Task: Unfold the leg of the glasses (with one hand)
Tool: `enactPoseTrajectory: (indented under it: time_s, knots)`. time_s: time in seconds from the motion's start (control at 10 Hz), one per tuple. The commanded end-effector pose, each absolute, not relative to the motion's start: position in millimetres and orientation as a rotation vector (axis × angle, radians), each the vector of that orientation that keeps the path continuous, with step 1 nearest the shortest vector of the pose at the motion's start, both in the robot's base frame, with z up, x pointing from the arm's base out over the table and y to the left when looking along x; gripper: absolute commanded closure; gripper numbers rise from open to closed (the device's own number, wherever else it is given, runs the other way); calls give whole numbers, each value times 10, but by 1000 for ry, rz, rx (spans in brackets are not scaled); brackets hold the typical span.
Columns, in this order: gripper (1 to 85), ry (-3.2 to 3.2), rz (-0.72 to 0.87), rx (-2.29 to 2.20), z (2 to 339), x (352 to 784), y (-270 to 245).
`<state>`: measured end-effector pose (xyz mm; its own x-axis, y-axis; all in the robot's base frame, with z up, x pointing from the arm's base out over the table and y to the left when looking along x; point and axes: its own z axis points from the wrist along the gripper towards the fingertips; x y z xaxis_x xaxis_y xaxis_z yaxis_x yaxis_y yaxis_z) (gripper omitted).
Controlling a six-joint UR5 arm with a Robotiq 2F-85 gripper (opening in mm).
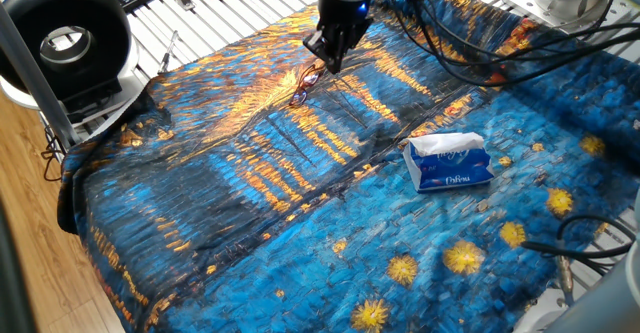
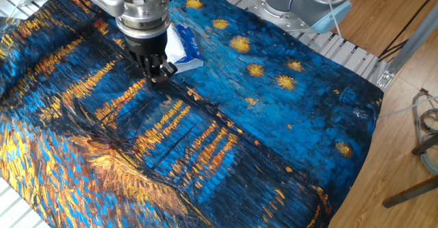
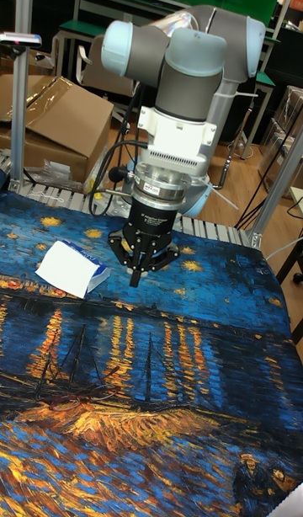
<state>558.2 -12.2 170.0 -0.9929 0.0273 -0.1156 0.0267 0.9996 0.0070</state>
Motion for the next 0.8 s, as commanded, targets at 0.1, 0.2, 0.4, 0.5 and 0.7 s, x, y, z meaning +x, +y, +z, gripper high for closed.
enactPoseTrajectory:
  time_s: [0.1,0.2,0.4,0.5,0.7]
  knots:
    - [847,3016,-29,21,1716,5606,-192]
    - [847,3018,-40,-5,1716,5602,-208]
    - [847,3028,-50,-84,1540,5740,-286]
    - [847,3030,-60,-101,1464,5816,-308]
    - [847,3017,-71,-159,1300,6026,-350]
